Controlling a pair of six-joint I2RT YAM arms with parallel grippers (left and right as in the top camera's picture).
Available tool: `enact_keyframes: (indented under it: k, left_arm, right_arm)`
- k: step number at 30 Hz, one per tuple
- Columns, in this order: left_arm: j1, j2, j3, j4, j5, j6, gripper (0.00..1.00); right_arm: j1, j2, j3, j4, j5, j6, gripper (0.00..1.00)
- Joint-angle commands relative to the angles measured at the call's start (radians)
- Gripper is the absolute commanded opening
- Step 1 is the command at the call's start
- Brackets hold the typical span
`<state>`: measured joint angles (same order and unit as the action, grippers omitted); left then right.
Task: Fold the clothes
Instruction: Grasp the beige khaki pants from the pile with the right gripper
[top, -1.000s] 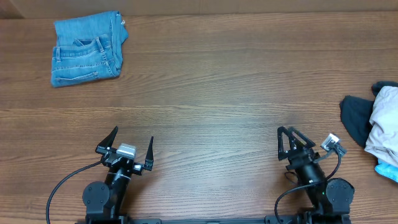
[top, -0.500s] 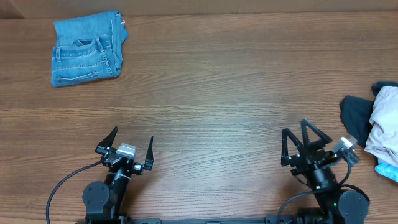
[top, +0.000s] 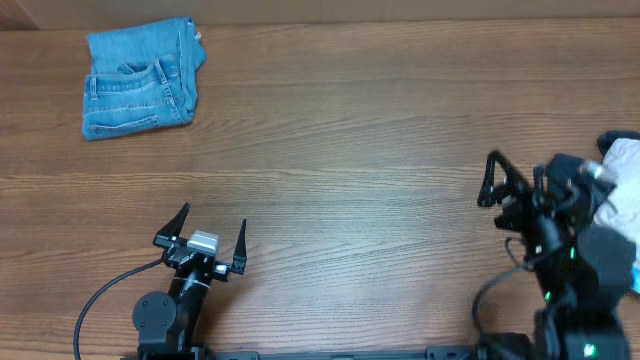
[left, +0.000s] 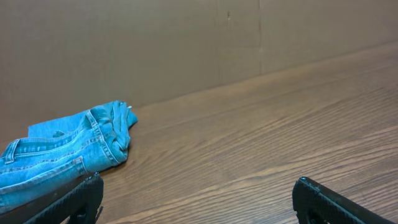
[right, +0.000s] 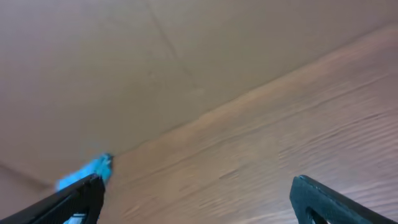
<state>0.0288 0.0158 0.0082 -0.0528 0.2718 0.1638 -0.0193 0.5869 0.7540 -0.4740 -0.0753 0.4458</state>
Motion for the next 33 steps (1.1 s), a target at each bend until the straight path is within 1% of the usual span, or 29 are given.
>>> enact_keyframes:
  k: [1,4,5,6,8,10,12,15,17,20,22,24,27,31,33]
  left_arm:
    - [0.008,-0.01,-0.003,0.001,-0.01,-0.007,1.0]
    - [0.008,-0.01,-0.003,0.001,-0.01,-0.007,1.0]
    - [0.008,-0.01,-0.003,0.001,-0.01,-0.007,1.0]
    - [0.008,-0.01,-0.003,0.001,-0.01,-0.007,1.0]
    - [0.008,-0.01,-0.003,0.001,-0.01,-0.007,1.0]
    - [0.008,-0.01,-0.003,0.001,-0.01,-0.007,1.0]
    - [0.008,-0.01,-0.003,0.001,-0.01,-0.007,1.0]
    - [0.008,-0.01,-0.003,0.001,-0.01,-0.007,1.0]
    - [0.008,-0.01,-0.003,0.001,-0.01,-0.007,1.0]
    - [0.008,-0.01,-0.003,0.001,-0.01,-0.007,1.0]
    - [0.008,-0.01,-0.003,0.001,-0.01,-0.007,1.0]
    - [0.008,-0.01,-0.003,0.001,-0.01,-0.007,1.0]
    - [0.008,-0.01,-0.003,0.001,-0.01,-0.007,1.0]
    - [0.008,-0.01,-0.003,0.001,-0.01,-0.007,1.0]
    - [0.008,-0.01,-0.003,0.001,-0.01,-0.007,1.0]
  right_arm:
    - [-0.005,0.158,0.167,-0.055,0.042,-0.07,1.0]
    - [-0.016,0.296,0.338,-0.174,0.103,-0.088,1.0]
    - [-0.04,0.352,0.415,-0.22,0.118,-0.097,1.0]
    - [-0.061,0.383,0.455,-0.241,0.119,-0.117,1.0]
    - [-0.155,0.47,0.549,-0.308,0.119,-0.156,1.0]
    - [-0.272,0.537,0.599,-0.352,0.117,-0.162,1.0]
    - [-0.388,0.585,0.612,-0.358,0.091,-0.16,1.0]
    - [-0.615,0.667,0.612,-0.324,0.014,-0.092,1.0]
    - [-0.694,0.703,0.612,-0.304,0.006,-0.066,1.0]
    - [-0.79,0.745,0.612,-0.255,0.009,-0.067,1.0]
    - [-0.851,0.762,0.612,-0.19,0.011,-0.068,1.0]
    - [-0.932,0.771,0.612,-0.143,0.004,-0.116,1.0]
    - [-0.995,0.816,0.612,-0.106,-0.103,-0.322,1.0]
    - [-1.054,0.96,0.612,-0.098,-0.129,-0.374,1.0]
    - [-1.067,1.011,0.612,-0.096,-0.125,-0.444,1.0]
